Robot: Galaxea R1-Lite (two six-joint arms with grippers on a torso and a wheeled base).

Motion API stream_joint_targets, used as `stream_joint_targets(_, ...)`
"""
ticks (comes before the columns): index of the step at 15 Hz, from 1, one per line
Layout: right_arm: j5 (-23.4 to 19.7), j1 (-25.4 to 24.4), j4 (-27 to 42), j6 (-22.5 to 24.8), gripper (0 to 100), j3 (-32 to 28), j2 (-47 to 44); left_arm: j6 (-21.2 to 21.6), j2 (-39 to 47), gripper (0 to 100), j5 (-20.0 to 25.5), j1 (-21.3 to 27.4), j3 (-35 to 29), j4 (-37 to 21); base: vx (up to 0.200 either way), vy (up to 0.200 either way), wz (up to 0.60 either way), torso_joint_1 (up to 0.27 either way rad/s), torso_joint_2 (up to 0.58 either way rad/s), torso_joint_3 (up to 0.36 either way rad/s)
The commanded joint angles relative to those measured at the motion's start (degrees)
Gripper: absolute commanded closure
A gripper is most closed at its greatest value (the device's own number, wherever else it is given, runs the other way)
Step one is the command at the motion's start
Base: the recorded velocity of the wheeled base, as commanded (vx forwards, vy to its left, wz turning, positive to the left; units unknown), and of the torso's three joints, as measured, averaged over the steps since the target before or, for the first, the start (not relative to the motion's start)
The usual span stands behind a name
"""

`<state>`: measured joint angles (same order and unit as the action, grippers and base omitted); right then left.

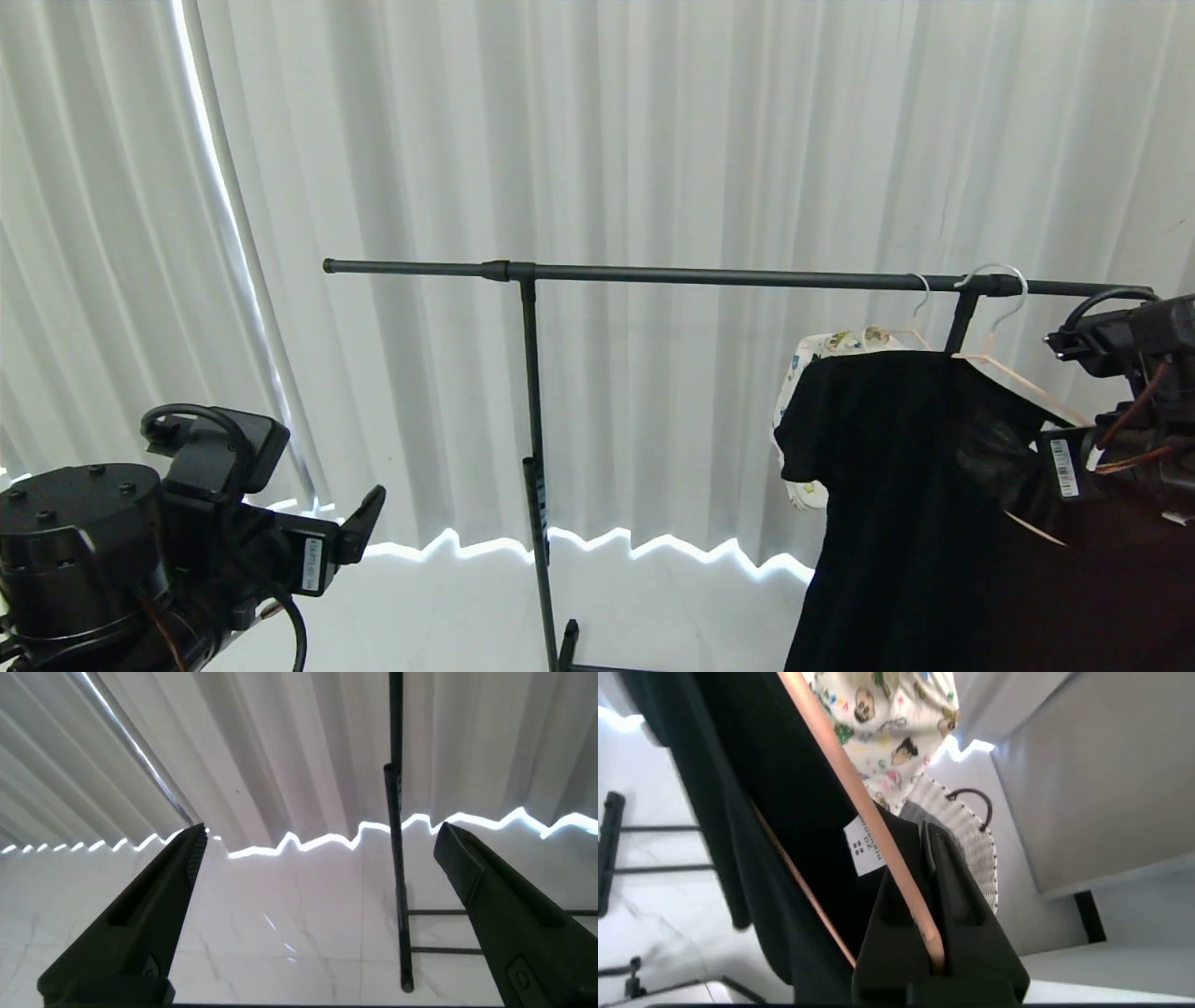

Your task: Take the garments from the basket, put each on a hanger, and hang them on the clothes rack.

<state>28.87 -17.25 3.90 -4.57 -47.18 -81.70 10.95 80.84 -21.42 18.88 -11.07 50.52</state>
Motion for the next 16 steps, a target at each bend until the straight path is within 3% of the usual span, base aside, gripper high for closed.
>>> stream_joint_targets(1, 0.05, -0.68, -0.12, 0.0, 100, -2.3, -2.41, -0.05, -0.06, 0, -0.03, 0.01, -0.27, 0.02, 0.2, 0.0, 0.0, 0.002, 0.0, -0.002)
stream_joint_targets(7, 0.05, -5.78, -0.21, -0.26, 100, -5.03, -4.17, -0.05, -0.06, 0, -0.03, 0.19, -0.44, 0.02, 0.2, 0.0, 0.0, 0.0, 0.0, 0.003)
stream_joint_targets(16, 0.14, -6.92, -0.21, -0.79, 100, -7.23, -7.77, -0.14, 0.02, 0, -0.03, 0.1, -0.62, 0.02, 0.2, 0.0, 0.0, 0.002, 0.0, 0.002)
